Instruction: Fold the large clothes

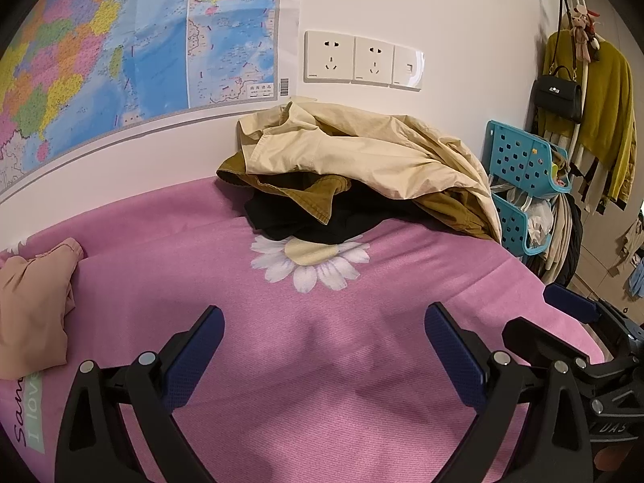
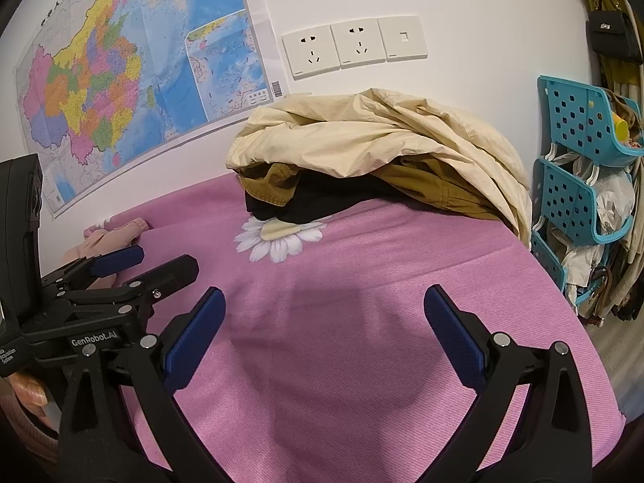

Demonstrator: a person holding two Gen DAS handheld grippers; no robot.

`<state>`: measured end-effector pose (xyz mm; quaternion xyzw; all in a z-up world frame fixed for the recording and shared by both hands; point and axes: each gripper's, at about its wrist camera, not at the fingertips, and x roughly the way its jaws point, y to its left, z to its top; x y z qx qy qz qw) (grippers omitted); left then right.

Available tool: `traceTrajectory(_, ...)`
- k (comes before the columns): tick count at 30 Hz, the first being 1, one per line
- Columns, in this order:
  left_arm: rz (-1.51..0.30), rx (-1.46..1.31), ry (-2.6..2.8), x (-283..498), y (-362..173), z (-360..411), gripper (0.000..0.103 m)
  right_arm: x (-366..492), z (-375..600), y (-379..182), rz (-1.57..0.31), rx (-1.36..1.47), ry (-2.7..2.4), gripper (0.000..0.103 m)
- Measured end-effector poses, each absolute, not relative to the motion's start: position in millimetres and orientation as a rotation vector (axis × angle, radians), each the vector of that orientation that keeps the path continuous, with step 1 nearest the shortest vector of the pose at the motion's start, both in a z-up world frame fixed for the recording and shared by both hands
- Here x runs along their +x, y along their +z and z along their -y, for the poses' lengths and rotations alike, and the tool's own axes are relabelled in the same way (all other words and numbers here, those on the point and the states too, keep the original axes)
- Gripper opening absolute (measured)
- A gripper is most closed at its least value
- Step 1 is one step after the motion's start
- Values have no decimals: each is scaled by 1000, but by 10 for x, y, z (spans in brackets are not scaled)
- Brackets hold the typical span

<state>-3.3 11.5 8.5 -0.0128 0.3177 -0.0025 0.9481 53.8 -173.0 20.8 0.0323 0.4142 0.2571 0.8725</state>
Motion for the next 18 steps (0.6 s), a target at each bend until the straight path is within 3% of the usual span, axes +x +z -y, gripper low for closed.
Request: traceTrajectory(18,-643,-35,-6,28,112,-124,96,673,1688,226,-851,33,549,97)
